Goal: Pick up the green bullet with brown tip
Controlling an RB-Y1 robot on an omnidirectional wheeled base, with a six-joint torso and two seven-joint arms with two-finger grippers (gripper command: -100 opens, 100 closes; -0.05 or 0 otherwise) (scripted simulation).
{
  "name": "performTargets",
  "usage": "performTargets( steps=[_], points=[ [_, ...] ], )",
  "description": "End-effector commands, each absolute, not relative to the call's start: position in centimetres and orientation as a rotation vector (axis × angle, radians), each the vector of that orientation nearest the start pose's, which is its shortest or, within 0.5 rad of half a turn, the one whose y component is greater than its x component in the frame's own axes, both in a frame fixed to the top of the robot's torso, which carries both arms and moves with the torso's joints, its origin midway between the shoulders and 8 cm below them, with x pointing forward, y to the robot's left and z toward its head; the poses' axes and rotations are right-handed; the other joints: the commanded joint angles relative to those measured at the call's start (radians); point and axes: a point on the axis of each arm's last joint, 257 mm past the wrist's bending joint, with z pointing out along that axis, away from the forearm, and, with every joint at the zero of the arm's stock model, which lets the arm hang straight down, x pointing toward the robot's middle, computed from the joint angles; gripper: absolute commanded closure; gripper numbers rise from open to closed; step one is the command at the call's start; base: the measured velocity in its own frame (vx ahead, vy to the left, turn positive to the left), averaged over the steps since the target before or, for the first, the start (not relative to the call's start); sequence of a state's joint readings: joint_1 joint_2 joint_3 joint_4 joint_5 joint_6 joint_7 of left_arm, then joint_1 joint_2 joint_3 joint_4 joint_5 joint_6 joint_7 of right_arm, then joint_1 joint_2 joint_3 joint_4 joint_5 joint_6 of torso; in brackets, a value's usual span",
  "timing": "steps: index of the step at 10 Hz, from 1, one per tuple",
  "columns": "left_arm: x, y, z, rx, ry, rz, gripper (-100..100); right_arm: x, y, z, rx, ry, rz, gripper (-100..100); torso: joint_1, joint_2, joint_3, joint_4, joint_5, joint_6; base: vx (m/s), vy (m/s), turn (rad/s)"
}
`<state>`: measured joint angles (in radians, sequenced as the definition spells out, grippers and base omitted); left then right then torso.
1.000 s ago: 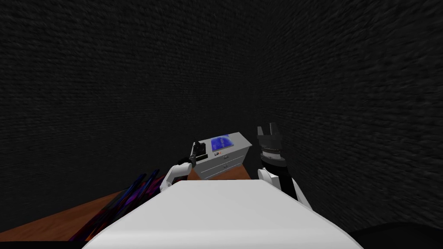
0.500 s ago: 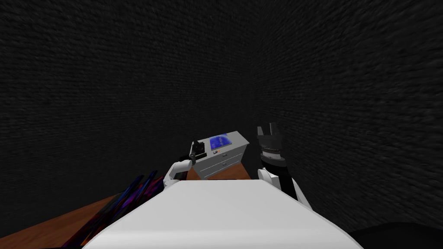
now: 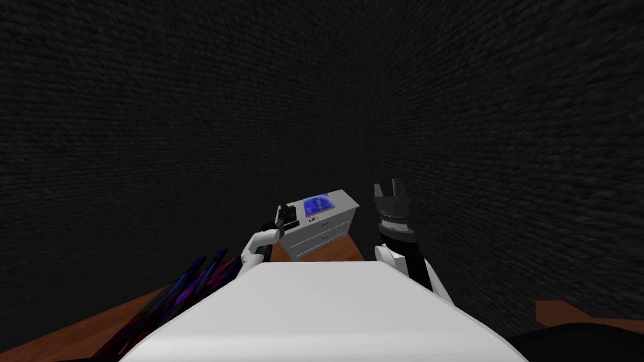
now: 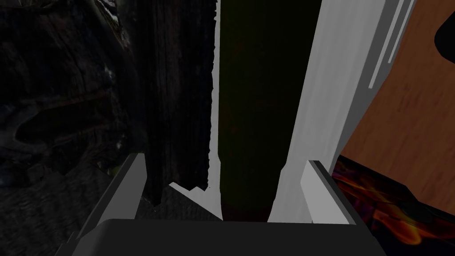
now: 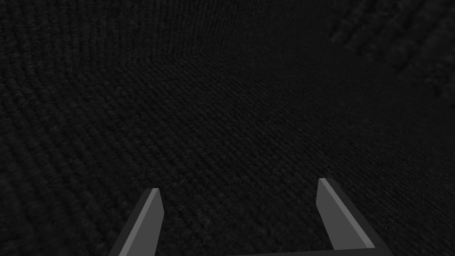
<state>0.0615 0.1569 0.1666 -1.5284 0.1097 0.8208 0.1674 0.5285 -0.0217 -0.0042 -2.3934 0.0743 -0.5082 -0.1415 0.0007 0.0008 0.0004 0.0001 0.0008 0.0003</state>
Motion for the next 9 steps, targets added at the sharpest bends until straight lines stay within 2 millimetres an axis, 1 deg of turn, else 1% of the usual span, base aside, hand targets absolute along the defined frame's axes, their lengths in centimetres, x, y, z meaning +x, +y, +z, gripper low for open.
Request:
performTargets(
  steps=[1, 5, 6, 7, 9],
  points=[
    [41.7, 36.3, -44.2, -2.088, 1.482, -0.58, 100, 31.8, -26.5, 6.6, 0.568, 0.578, 1.396, 0, 0.0, 0.0, 0.0, 0.0, 0.0, 0.0, -0.006, -0.002, 0.003],
    [41.7, 36.3, -44.2, -2.088, 1.481, -0.58, 100, 31.8, -26.5, 6.6, 0.568, 0.578, 1.396, 0, 0.0, -0.002, -0.002, -0.001, 0.0, 0.0, 0.0, 0.0, 0.0],
    [41.7, 36.3, -44.2, -2.088, 1.481, -0.58, 0, 31.8, -26.5, 6.6, 0.568, 0.578, 1.396, 0, 0.0, -0.002, -0.001, -0.001, 0.0, 0.0, 0.0, 0.0, 0.0],
    [41.1, 35.8, -44.1, -2.081, 1.494, -0.582, 100, 31.8, -26.5, 6.6, 0.568, 0.578, 1.396, 0, 0.0, -0.002, -0.001, -0.001, 0.0, 0.0, 0.036, 0.004, 0.073],
    [40.1, 35.0, -43.8, -2.073, 1.51, -0.586, 100, 31.8, -26.5, 6.6, 0.568, 0.578, 1.396, 0, 0.001, -0.005, -0.003, -0.001, 0.0, -0.001, 0.064, 0.013, 0.092]
  ],
)
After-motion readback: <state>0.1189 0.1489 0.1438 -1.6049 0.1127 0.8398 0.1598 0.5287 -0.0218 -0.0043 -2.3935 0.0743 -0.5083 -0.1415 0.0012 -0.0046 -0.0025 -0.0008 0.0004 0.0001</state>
